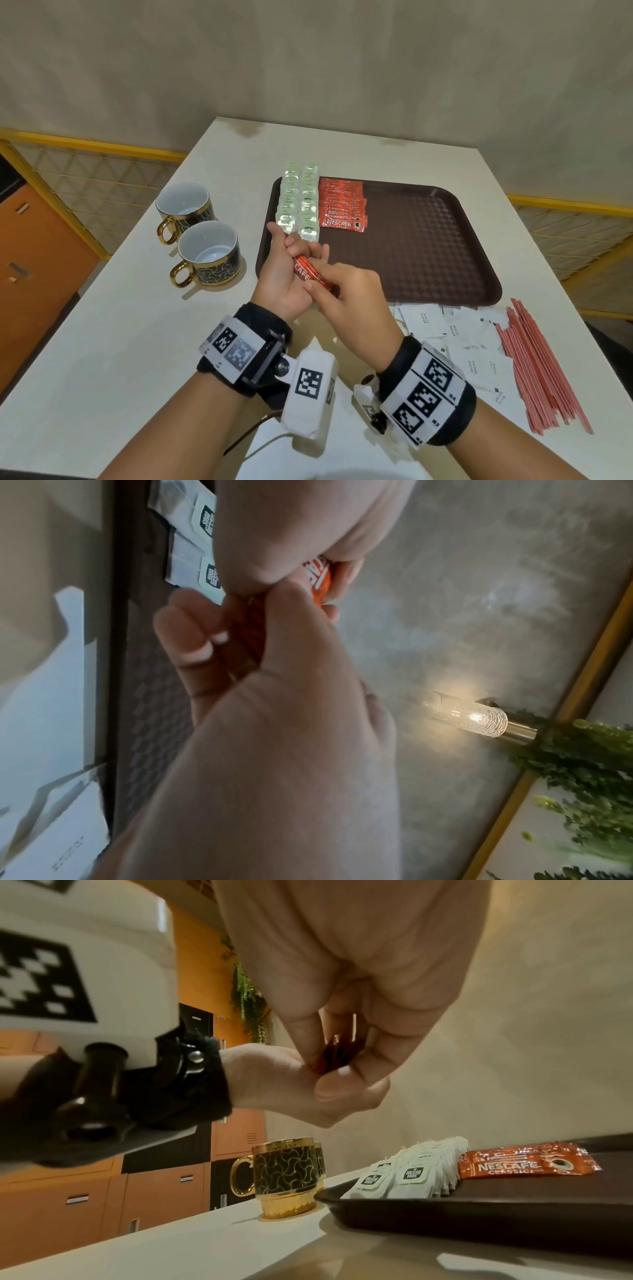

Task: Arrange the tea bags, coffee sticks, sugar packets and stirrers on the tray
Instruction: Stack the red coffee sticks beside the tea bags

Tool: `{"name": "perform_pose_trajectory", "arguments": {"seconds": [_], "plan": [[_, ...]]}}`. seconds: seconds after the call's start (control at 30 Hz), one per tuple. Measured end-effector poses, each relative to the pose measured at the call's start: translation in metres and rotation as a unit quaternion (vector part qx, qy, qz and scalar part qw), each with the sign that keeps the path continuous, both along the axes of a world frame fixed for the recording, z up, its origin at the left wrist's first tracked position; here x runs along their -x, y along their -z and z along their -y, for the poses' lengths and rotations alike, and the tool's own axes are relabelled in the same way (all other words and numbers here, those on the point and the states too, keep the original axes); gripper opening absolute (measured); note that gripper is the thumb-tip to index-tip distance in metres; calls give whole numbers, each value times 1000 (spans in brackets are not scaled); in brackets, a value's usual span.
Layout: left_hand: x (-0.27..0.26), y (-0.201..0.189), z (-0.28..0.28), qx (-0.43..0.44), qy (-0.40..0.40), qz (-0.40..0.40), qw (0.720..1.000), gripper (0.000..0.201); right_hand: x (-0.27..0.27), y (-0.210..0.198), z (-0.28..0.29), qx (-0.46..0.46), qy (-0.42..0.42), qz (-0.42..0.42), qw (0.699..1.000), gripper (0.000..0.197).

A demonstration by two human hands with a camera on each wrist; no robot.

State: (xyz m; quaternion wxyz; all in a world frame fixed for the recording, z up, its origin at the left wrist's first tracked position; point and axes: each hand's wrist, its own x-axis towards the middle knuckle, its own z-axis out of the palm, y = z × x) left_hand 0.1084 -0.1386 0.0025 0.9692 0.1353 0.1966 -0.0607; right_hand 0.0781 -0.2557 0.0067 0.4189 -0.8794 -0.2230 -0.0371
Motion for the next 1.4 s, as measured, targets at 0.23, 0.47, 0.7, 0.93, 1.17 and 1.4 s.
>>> {"name": "perform_pose_trajectory", "arguments": {"seconds": [0.23,0.47,0.7,0.93,1.17,1.4], "plan": [[-1,-3,-1,-26,-17,58,998,43,-18,-13,14,-136,31,-106,985,28],[15,-8,-23,-258,58,123,957,30,-35,-23,24,-125,10,-118,985,30],[12,-10,-16,-218,37,70,973,30,-30,-9,17,-2,-17,-14,1000,35],[10,-14,-16,-190,26,49,980,37,-30,-2,17,-28,-14,57,998,34],[9,-12,-9,-216,28,45,975,39,-38,-9,18,57,-2,81,995,29],[2,-11,-11,-277,60,32,958,33,-80,-28,26,145,12,-2,989,20]]}}
